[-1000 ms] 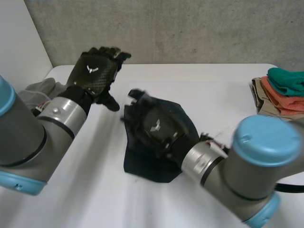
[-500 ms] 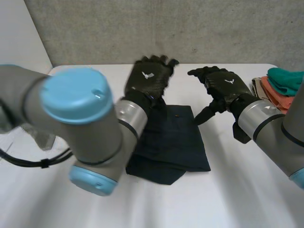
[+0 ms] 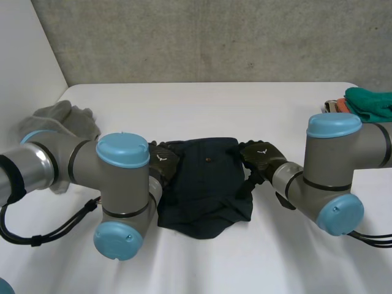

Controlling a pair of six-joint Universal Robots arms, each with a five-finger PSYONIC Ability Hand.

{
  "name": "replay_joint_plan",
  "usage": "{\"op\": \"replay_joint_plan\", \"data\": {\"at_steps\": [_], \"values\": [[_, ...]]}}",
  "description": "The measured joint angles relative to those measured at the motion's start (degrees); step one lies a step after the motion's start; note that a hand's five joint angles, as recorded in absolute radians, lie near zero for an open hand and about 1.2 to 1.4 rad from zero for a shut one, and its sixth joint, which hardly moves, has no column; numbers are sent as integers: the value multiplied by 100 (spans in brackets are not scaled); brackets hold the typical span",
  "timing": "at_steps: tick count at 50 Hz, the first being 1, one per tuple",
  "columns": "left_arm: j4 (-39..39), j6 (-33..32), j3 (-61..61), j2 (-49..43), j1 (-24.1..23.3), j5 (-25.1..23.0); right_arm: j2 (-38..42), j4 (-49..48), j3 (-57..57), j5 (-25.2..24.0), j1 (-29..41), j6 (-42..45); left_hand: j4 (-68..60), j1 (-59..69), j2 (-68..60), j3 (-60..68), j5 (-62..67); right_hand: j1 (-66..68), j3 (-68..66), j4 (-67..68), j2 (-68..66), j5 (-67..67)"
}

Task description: Fold the laundry.

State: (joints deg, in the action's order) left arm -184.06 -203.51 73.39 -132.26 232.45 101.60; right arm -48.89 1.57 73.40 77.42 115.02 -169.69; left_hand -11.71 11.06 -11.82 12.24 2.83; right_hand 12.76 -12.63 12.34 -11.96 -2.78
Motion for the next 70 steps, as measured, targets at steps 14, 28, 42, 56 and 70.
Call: {"op": "replay_joint_plan", "data": {"at_steps": [14,28,42,56,70], "values": [[4,36,103,721,-50,-606,-810,-15,11,599,232,865,7,-22,0,0,-2,-82,0,0,49,7],[183,681,-364,2157,283,-2263,-2013,-585,1294,1293,1176,1244,7,-19,0,0,-2,-82,0,0,49,7],[969,1771,-716,2201,782,-4785,-873,-2889,2458,1370,1767,1293,7,-22,0,0,-2,-82,0,0,49,8],[916,1726,-680,2097,753,-4527,-48,-3844,1688,1683,1733,1356,7,-22,0,0,-2,1177,-1135,1157,-1279,-992],[834,1724,-702,2130,786,-4483,136,-3799,643,1473,1427,1264,7,-22,0,0,-2,4493,-5376,5523,-5415,-4789]]}}
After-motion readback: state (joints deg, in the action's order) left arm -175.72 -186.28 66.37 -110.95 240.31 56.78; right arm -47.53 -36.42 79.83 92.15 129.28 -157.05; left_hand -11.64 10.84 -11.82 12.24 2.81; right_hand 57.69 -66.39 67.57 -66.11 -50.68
